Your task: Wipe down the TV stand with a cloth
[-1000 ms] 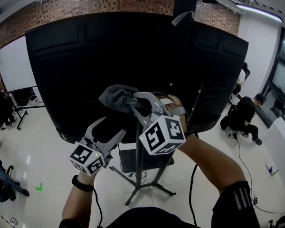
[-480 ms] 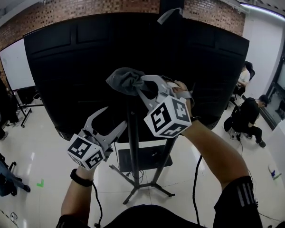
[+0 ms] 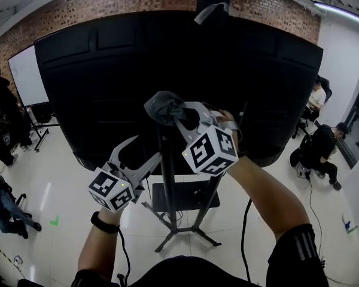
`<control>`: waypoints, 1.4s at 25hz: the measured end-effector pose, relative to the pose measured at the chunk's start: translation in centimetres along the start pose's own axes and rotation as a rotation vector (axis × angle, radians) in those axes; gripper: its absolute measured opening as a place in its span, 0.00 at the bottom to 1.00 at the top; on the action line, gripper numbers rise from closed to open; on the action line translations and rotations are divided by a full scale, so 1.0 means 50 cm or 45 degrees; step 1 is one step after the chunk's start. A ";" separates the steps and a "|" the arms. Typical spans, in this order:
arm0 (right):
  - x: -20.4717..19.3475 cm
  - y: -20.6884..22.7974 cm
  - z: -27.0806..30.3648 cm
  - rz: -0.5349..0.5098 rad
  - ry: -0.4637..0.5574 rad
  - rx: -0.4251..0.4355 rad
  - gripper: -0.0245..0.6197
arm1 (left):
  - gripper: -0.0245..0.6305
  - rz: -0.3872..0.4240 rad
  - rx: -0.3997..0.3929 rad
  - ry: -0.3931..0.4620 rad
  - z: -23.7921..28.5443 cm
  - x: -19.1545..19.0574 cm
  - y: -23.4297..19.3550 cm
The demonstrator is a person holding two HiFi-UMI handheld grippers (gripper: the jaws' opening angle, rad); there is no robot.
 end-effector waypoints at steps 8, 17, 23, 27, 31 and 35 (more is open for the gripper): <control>-0.057 -0.078 0.020 0.047 -0.033 0.129 0.08 | 0.51 -0.022 0.028 -0.055 -0.011 -0.048 0.010; -0.122 -0.171 0.046 0.170 -0.079 0.245 0.08 | 0.51 -0.069 0.026 -0.112 -0.032 -0.111 0.009; -0.160 -0.240 0.062 0.211 -0.130 0.294 0.08 | 0.51 -0.099 0.002 -0.168 -0.045 -0.150 0.011; -0.174 -0.276 0.070 0.250 -0.152 0.311 0.08 | 0.51 -0.097 -0.035 -0.210 -0.054 -0.196 0.011; -0.187 -0.315 0.078 0.292 -0.183 0.335 0.08 | 0.51 -0.119 -0.081 -0.258 -0.064 -0.240 0.014; -0.202 -0.363 0.085 0.336 -0.224 0.359 0.08 | 0.51 -0.148 -0.132 -0.314 -0.080 -0.290 0.018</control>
Point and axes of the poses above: the fingertips, and each gripper's own axes: z forward along the fingers, y to its right, x out of its top, the point moved 6 cm from there along -z, backward along the fingers, and after that the axes turned 9 degrees about x, right-handed, at the moved point
